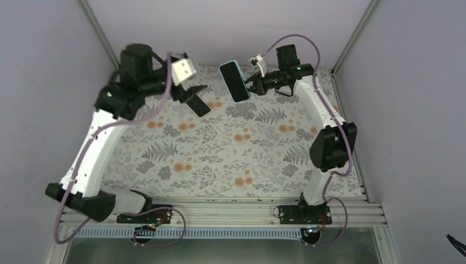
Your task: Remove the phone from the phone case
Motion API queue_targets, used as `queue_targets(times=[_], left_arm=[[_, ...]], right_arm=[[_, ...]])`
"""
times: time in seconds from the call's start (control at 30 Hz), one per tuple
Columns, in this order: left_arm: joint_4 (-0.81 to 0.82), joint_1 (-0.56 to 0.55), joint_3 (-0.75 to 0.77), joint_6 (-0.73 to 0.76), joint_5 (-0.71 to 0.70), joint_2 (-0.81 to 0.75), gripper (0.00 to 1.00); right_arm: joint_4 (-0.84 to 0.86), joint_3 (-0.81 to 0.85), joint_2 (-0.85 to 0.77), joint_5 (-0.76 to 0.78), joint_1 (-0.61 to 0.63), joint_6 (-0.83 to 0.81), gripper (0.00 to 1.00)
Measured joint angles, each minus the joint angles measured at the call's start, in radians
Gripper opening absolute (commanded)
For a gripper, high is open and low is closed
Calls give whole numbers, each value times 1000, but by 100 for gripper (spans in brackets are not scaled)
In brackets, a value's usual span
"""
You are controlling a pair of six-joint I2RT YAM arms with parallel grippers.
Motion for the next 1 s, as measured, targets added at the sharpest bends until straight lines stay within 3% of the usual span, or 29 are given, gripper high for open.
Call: queue_targets(times=[0.17, 0.37, 0.63, 0.8, 1.0], left_arm=[[369, -206, -340, -22, -309, -78, 79], [679, -330, -530, -26, -612, 79, 79], [891, -399, -436, -55, -744, 174, 79], [904, -399, -275, -105, -764, 279, 78], [859, -399, -226, -138, -749, 333, 78]], right_arm=[[107, 61, -16, 170, 0, 223, 3], [168, 169, -14, 329, 6, 382, 3], [186, 176, -14, 393, 19, 422, 3], [187, 176, -14, 411, 22, 422, 3], [190, 176, -14, 436, 24, 422, 3]])
